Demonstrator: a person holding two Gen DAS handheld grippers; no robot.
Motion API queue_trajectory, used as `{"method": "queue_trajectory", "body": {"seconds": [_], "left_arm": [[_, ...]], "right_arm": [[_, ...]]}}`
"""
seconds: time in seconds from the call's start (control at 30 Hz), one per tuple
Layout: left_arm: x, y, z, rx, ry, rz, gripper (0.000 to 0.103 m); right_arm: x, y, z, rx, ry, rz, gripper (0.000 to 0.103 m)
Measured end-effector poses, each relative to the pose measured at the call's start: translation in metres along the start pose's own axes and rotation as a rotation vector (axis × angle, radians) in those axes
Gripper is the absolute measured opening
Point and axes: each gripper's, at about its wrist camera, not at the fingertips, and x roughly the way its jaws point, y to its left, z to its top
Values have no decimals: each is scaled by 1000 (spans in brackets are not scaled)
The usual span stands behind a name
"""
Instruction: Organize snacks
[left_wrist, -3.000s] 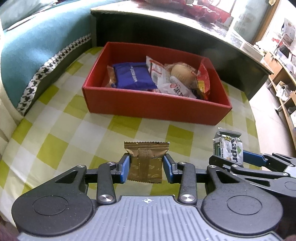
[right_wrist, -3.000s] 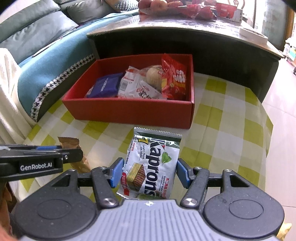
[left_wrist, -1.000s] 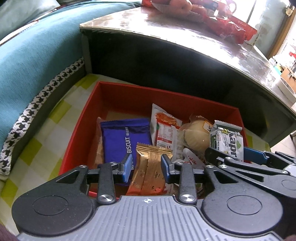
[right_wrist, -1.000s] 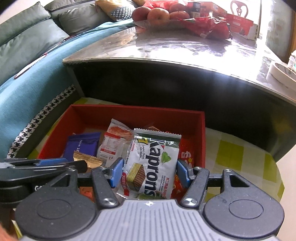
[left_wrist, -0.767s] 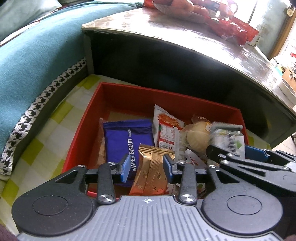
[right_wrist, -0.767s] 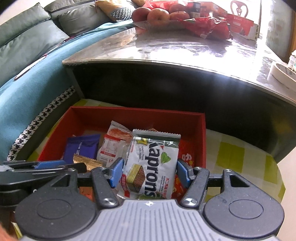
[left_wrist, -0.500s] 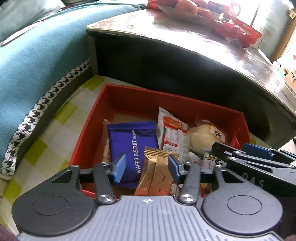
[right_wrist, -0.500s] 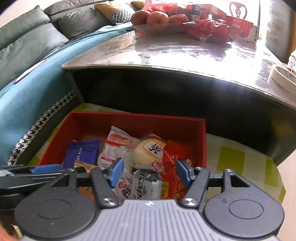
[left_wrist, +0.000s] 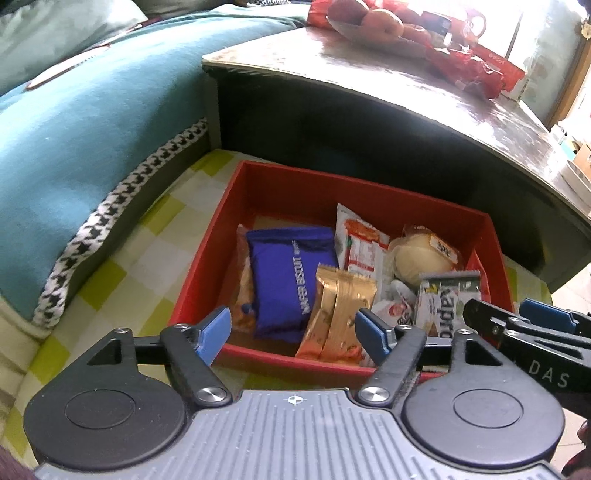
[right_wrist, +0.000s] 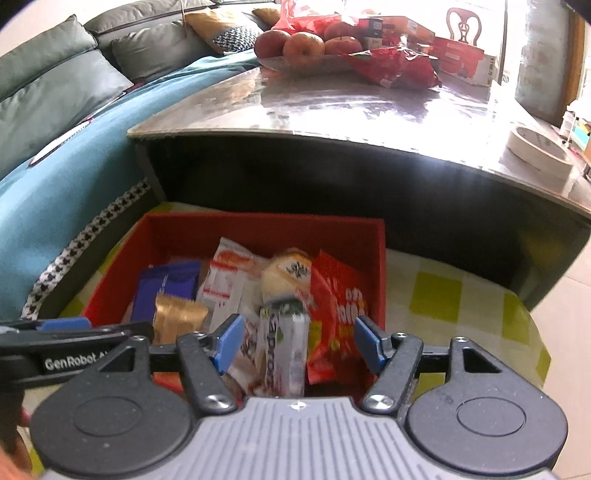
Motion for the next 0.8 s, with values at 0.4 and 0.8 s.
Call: {"method": "queue_trajectory", "body": {"seconds": [0.4, 0.8], "left_arm": [[-20, -3, -26, 14, -10, 13, 85], [-33, -3, -48, 30, -22, 35, 85]], "right_arm": [[-25, 0, -23, 33, -7, 7, 73], [-36, 3, -45, 30, 12, -1, 73]]}}
